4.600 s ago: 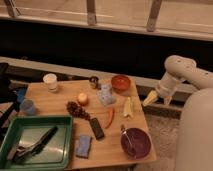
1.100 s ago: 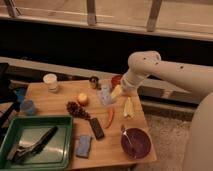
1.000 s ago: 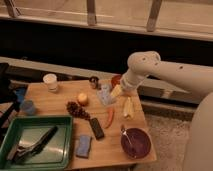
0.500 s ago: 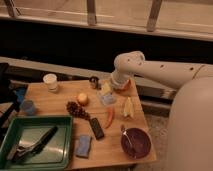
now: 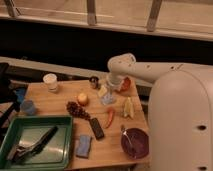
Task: Place towel in tray
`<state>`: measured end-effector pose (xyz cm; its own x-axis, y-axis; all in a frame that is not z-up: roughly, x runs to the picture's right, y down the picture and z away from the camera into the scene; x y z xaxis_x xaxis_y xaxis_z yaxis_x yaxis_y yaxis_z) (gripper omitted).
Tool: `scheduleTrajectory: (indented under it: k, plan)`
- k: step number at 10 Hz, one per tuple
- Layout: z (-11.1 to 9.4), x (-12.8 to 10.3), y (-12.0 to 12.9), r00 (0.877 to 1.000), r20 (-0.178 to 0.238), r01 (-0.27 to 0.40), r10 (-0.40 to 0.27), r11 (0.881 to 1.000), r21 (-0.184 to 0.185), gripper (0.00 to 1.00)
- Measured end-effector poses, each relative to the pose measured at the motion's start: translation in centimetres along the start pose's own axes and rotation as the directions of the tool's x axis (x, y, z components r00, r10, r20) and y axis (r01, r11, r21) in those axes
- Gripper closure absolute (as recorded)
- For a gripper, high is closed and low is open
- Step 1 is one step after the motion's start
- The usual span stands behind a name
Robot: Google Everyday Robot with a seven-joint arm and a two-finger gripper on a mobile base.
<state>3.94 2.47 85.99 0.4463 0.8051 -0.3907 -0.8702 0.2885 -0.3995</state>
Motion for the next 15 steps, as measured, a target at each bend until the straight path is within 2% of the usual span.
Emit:
scheduleTrajectory:
  k: [2, 7, 11, 15]
  plan:
    - [2.2, -0.1, -0.6, 0.999, -0.032, -0.014, 0.013, 1.000, -0.018, 0.20]
    - [2.6, 0.0, -0.9, 0.999, -0.041, -0.023, 0.022, 1.000, -0.020, 0.20]
    - [4.3, -1.5, -0.4, 0.998, -0.044, -0.034, 0.034, 0.999, -0.001, 0.20]
    - [7.0, -2.0, -0.3, 0.996, -0.084, -0.034, 0.032, 0.999, -0.019, 0.20]
